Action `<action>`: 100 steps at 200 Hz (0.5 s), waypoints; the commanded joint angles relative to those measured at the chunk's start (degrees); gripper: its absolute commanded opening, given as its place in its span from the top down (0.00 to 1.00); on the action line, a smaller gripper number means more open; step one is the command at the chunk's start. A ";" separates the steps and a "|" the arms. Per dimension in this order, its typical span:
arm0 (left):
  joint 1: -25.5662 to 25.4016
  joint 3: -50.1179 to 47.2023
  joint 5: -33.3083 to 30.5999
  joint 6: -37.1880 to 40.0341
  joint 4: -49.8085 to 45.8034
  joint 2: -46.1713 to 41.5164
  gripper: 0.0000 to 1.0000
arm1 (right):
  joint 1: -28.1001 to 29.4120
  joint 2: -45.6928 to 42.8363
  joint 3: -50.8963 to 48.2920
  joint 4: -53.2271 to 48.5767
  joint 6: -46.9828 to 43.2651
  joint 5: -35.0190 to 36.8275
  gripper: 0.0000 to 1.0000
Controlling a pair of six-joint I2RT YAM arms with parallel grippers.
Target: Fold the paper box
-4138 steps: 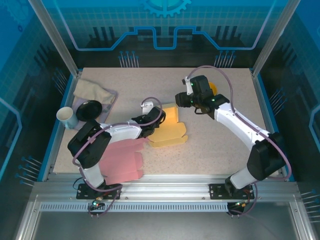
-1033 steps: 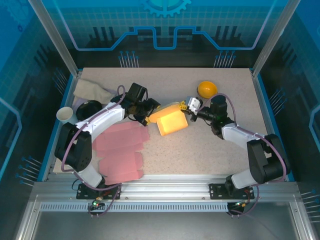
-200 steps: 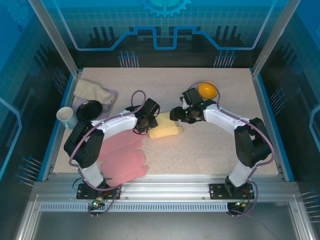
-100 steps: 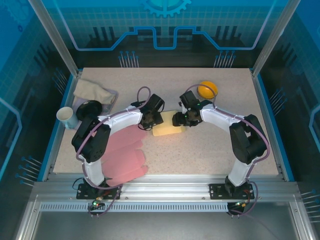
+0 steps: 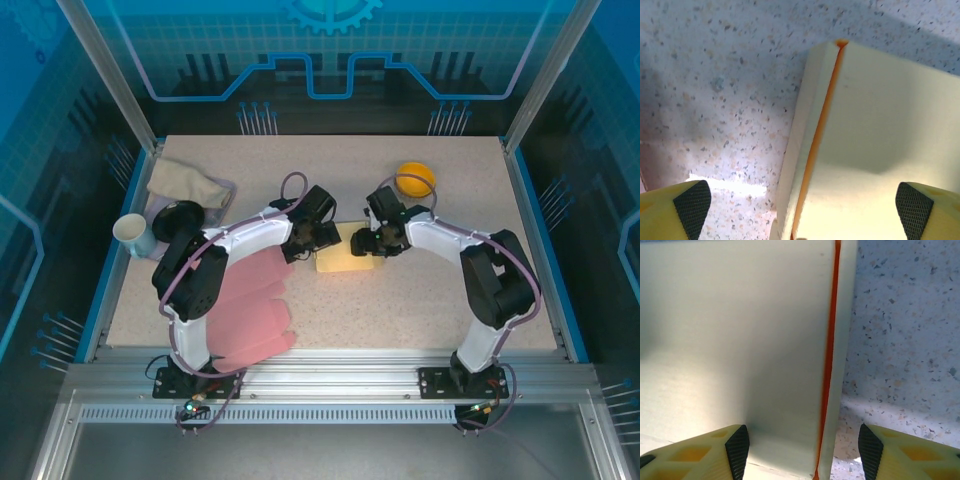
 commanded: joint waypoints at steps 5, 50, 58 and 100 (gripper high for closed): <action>0.50 2.82 4.24 -7.93 -4.55 0.13 0.01 | -0.11 -2.19 -3.49 1.34 1.09 -1.61 0.38; 0.02 0.91 6.00 -15.14 1.16 -1.93 0.01 | -0.12 -3.18 -6.06 3.19 1.63 -2.96 0.38; 0.03 1.53 5.44 -14.73 0.70 -1.51 0.01 | -0.12 -3.25 -6.23 3.36 1.63 -3.06 0.38; -0.06 2.48 6.28 -14.43 -1.33 1.36 0.01 | -0.12 -3.24 -5.96 3.63 1.36 -3.93 0.38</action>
